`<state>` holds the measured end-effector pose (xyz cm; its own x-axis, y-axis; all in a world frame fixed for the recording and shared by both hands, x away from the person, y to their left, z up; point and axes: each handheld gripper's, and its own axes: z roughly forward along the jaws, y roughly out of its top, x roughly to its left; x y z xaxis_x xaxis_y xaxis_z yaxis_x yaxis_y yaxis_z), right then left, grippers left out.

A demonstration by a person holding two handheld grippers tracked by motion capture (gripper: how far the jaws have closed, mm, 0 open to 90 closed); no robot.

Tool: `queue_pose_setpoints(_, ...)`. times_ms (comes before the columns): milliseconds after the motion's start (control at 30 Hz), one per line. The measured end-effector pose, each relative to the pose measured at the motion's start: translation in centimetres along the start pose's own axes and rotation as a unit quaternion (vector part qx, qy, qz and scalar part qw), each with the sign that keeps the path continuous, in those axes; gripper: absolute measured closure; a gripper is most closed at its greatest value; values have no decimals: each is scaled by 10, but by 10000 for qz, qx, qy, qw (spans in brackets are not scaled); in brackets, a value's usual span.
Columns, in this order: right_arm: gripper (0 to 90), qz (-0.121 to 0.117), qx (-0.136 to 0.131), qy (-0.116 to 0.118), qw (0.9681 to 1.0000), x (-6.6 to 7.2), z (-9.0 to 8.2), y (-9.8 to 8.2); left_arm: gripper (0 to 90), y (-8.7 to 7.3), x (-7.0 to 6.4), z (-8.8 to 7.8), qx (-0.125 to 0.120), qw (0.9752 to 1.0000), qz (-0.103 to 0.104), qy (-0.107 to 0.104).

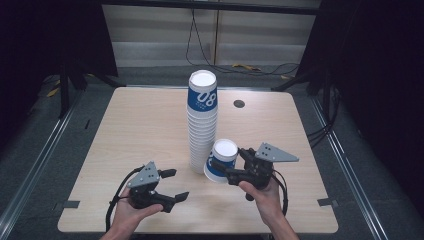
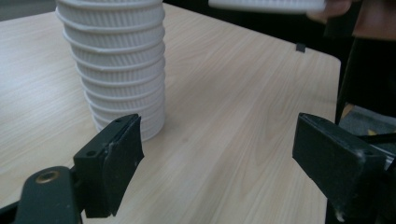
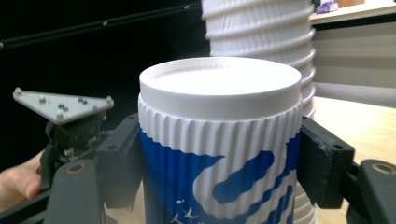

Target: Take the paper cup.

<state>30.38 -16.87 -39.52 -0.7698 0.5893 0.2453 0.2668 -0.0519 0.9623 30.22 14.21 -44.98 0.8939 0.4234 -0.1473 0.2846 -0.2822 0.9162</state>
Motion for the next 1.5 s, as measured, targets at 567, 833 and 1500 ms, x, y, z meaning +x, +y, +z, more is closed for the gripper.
queue_pose_setpoints(567,267,143,203,444,9987,16,22,-26,162,-12,-7,-6,-383,9989,-110,-229)
queue_pose_setpoints(833,267,168,260,665,9973,22,31,-34,159,-13,-10,-5,-468,9980,-124,-419)
queue_pose_setpoints(1500,268,88,356,903,9952,39,47,-45,147,-19,-15,4,-457,9971,-5,-600)
